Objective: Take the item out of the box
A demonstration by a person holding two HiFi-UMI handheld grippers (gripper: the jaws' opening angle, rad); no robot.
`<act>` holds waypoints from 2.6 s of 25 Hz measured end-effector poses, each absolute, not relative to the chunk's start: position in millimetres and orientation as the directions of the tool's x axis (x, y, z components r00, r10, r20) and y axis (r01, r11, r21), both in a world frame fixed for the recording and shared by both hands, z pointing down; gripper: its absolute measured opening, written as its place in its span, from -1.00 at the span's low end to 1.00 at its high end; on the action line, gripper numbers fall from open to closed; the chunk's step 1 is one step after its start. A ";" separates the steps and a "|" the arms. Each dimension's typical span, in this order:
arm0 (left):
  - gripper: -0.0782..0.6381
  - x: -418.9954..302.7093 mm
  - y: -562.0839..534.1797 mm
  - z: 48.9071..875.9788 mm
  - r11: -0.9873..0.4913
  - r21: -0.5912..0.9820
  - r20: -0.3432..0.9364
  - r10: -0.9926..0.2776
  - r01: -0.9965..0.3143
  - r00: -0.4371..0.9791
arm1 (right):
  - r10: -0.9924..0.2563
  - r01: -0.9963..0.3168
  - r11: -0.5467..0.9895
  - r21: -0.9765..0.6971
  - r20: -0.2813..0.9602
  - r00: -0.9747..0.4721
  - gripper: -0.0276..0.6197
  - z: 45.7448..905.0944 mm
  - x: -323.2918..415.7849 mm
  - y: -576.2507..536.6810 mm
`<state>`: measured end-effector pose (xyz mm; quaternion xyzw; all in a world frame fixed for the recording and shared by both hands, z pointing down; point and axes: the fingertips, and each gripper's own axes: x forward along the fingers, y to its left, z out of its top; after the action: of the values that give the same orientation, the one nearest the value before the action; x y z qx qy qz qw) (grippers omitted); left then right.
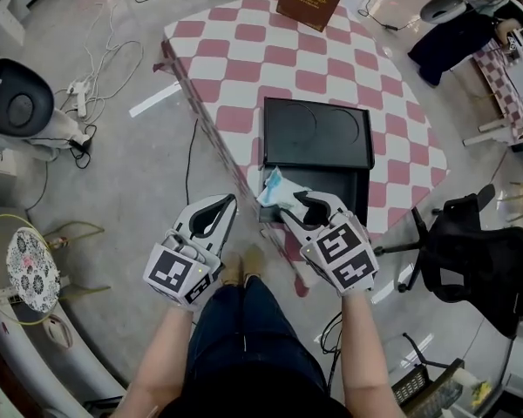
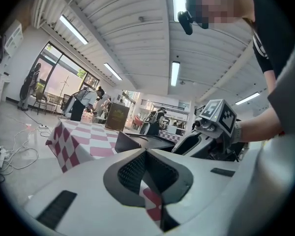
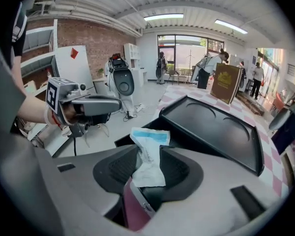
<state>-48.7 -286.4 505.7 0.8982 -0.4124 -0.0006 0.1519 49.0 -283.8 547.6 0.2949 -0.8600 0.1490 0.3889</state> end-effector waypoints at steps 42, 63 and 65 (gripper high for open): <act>-0.78 -41.0 -292.8 496.7 -0.604 0.295 0.105 -0.749 -0.740 0.654 | -0.292 -0.436 0.896 0.079 0.846 -0.446 -0.81 554.8 40.7 -282.6; -0.78 -13.6 -293.9 471.8 -0.661 0.273 0.072 -0.710 -0.699 0.700 | -0.338 -0.469 0.878 0.093 0.815 -0.471 -0.82 524.4 63.4 -270.3; -0.78 -9.9 -293.4 467.9 -0.666 0.272 0.067 -0.707 -0.695 0.704 | -0.352 -0.486 0.869 0.088 0.802 -0.483 -0.82 519.4 67.5 -269.7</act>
<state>-9.9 -293.4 467.9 0.9125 -0.3840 -0.0220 0.1396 67.5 -269.7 519.4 0.2443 -0.8578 0.0754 0.4458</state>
